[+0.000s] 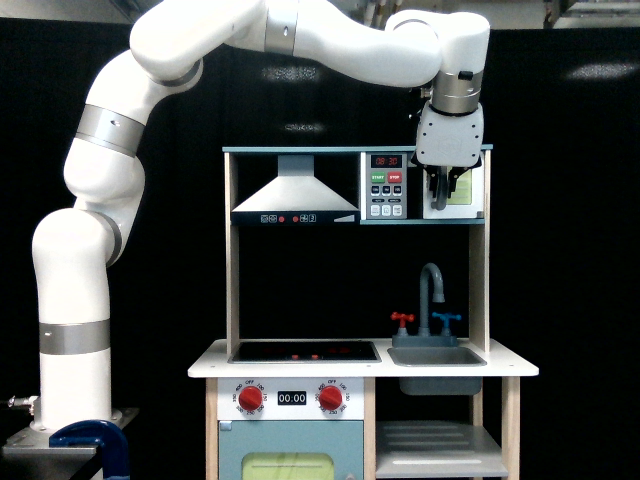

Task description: Open the oven door

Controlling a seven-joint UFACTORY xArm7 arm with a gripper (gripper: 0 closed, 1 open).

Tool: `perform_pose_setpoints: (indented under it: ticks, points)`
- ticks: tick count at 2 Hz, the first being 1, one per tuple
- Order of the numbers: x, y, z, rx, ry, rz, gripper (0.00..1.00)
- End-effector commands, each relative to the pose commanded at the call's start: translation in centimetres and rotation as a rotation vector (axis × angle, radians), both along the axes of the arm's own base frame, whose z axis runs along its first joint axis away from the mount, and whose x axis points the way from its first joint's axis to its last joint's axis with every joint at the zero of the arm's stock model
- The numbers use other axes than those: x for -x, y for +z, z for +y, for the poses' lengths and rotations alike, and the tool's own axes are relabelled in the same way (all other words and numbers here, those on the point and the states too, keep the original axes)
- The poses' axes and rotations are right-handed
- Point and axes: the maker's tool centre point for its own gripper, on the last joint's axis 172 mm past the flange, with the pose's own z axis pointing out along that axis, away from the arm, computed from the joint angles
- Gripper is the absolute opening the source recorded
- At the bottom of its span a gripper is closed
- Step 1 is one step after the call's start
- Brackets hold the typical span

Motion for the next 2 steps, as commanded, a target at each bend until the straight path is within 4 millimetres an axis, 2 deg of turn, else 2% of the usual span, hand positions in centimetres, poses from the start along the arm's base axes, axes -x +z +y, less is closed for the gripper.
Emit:
perform_pose_setpoints:
  ticks: [1, 2]
  points:
    - [-2.3, 0.0, -1.1, 0.0, 0.0, 0.0, 0.0]
    - [-3.0, 0.0, -1.3, 0.0, 0.0, 0.0, 0.0]
